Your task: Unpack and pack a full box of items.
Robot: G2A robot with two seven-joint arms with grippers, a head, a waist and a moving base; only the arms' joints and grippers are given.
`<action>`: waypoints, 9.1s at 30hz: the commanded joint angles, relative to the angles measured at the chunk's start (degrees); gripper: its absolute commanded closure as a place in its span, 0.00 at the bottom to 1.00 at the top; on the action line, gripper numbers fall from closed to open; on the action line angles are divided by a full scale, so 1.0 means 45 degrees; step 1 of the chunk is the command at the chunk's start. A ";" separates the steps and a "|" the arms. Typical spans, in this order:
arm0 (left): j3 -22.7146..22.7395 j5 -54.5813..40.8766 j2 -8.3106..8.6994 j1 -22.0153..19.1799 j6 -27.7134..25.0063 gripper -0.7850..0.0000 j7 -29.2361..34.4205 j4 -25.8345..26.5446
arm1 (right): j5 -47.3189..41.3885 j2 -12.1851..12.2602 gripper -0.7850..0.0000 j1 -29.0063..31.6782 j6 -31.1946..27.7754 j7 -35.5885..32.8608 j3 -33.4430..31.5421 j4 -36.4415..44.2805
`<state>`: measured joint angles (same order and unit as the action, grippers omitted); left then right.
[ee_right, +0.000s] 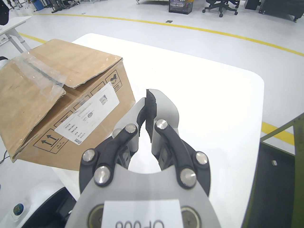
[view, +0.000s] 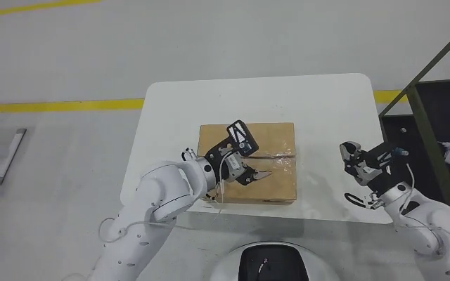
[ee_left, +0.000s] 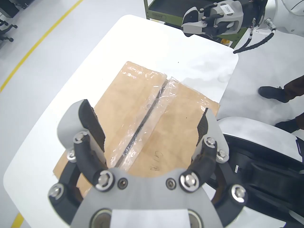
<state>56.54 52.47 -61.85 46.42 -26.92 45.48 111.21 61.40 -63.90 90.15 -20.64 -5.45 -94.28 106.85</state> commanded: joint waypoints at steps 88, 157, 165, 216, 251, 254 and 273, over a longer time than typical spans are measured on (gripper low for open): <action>0.6188 0.8356 -0.0287 0.2102 0.0716 1.00 0.2469 0.0510 | -0.0217 -0.0041 1.00 0.0129 -0.0342 -0.0067 -0.0090 0.0487; -0.1749 0.5531 -0.1417 -0.0849 0.0374 0.00 0.1604 -0.1503 | -0.0262 0.0041 1.00 0.0375 -0.0465 0.0080 -0.0793 -0.0187; -0.2656 0.6604 -0.1734 -0.1363 0.0643 0.00 0.1851 -0.2551 | -0.0290 0.0044 1.00 0.0444 -0.0459 0.0110 -0.0894 -0.0202; -0.5323 1.0659 -0.4819 -0.7314 0.2308 0.00 -0.2062 -1.0588 | -0.1030 0.0051 1.00 0.0384 -0.0575 -0.0225 -0.1221 0.0367; 0.2350 0.8400 -0.3440 0.0733 -0.0636 0.00 0.1871 -0.0828 | -0.7726 0.0765 1.00 -0.1565 -0.7452 -0.5759 -0.1050 -0.1155; 0.3289 0.7938 -0.3287 0.2033 -0.0409 0.00 0.2151 0.0443 | -0.7726 0.0765 1.00 -0.1565 -0.7452 -0.5759 -0.1050 -0.1155; 0.4460 0.7998 -0.3091 0.3913 0.0520 0.00 0.1599 0.1805 | -0.8345 0.0735 0.70 -0.4985 -0.5409 -0.7219 0.1967 -0.2835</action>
<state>76.61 88.46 -75.76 64.03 -24.58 52.67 119.33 23.71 -60.57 69.13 -45.06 -37.27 -86.48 94.94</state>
